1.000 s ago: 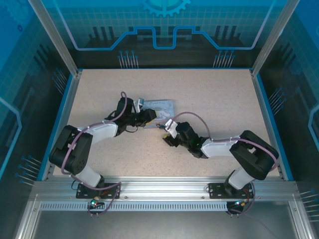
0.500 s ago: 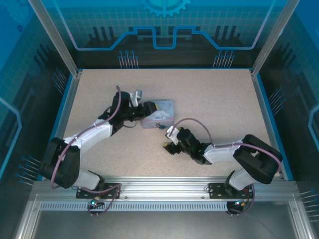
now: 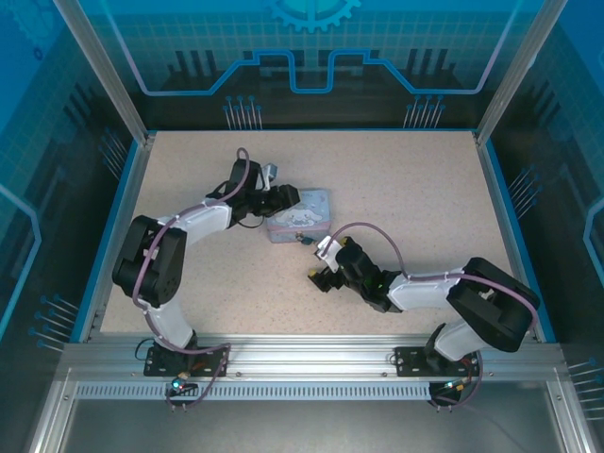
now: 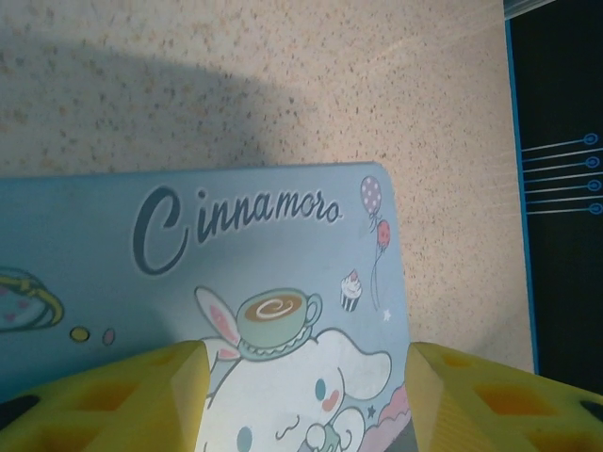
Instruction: Unlock a padlock with a key
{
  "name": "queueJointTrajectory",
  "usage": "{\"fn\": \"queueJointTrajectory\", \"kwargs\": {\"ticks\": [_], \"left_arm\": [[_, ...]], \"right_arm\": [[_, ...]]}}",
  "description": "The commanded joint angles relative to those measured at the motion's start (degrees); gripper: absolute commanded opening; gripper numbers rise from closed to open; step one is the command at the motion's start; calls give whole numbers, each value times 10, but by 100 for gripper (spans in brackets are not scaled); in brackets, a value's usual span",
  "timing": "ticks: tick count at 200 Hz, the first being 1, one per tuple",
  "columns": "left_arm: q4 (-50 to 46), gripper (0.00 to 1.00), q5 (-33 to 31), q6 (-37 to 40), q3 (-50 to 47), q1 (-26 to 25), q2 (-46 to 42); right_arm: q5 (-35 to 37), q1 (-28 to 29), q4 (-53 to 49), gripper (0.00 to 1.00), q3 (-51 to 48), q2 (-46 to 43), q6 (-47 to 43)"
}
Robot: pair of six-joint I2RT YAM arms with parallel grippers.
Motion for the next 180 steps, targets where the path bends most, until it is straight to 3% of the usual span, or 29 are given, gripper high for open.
{"fn": "queueJointTrajectory", "kwargs": {"ticks": [1,54,94,180], "left_arm": [[-62,58,-32,46,17,-22,22],[-105,58,-73,54,-27,-79,-2],[-84,58,-73,16,-76,-115,-36],[-65,59,-83,1,-103,-100,-58]], "right_arm": [[17,6,-16,100,-6,-21,-10],[18,14,-58,100,-20,-66,-12],[33,45,-53,100,-24,-37,-21],[10,-1,9,100,-15,13,-66]]}}
